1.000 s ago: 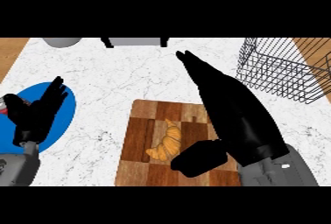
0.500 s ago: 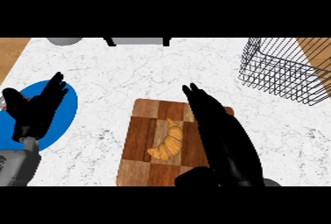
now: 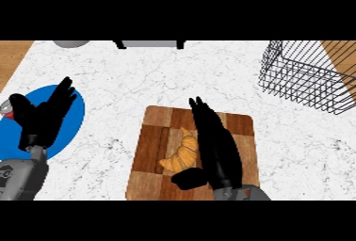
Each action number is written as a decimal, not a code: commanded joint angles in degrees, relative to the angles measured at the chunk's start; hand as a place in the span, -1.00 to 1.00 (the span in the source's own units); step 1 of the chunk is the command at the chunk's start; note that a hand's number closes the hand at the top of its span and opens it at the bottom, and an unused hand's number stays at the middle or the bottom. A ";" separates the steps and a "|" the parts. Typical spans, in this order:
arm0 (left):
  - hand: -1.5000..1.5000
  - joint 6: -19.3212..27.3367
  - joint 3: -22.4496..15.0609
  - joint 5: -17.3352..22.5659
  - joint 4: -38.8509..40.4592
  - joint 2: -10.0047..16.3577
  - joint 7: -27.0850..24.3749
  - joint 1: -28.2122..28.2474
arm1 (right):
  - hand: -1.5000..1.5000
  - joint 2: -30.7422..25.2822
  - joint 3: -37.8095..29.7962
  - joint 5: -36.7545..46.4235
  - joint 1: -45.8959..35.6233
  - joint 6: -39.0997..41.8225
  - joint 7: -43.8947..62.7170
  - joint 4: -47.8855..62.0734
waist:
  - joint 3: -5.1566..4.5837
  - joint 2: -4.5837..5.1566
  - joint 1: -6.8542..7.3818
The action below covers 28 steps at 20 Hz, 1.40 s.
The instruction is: Pick the croissant from the cutting board and place it in the basket
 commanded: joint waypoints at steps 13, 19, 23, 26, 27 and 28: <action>0.00 -3.41 3.35 -3.76 -6.36 -3.44 2.09 5.47 | -1.00 0.26 -1.30 -1.47 0.12 -1.12 -5.95 15.23 | 0.00 -0.11 0.06; 0.00 -6.33 7.56 -5.10 2.47 -3.51 -1.07 -0.29 | -1.00 -1.29 -2.49 -2.82 4.25 2.56 -8.37 9.08 | -0.02 -0.05 -0.33; 0.00 -5.60 6.80 -5.56 -4.94 -5.21 1.82 3.99 | -1.00 0.27 0.68 -4.04 3.44 0.04 -8.77 10.93 | -0.01 -0.10 0.01; 0.00 -9.18 8.73 -5.60 -0.43 -3.69 -0.33 2.45 | -1.00 0.26 -2.32 -6.04 -0.05 2.63 -9.41 10.95 | -0.02 -0.05 -0.06; 0.00 -3.92 5.56 -7.96 -9.28 -6.61 5.73 3.62 | -1.00 0.27 -1.52 -4.16 3.33 1.38 -11.50 10.55 | 0.00 -0.11 -0.02; 0.00 -6.53 7.90 -7.57 -0.54 -6.06 1.25 -0.28 | -1.00 0.27 -0.60 -5.84 -0.68 -2.01 -10.66 16.60 | -0.01 -0.02 -0.06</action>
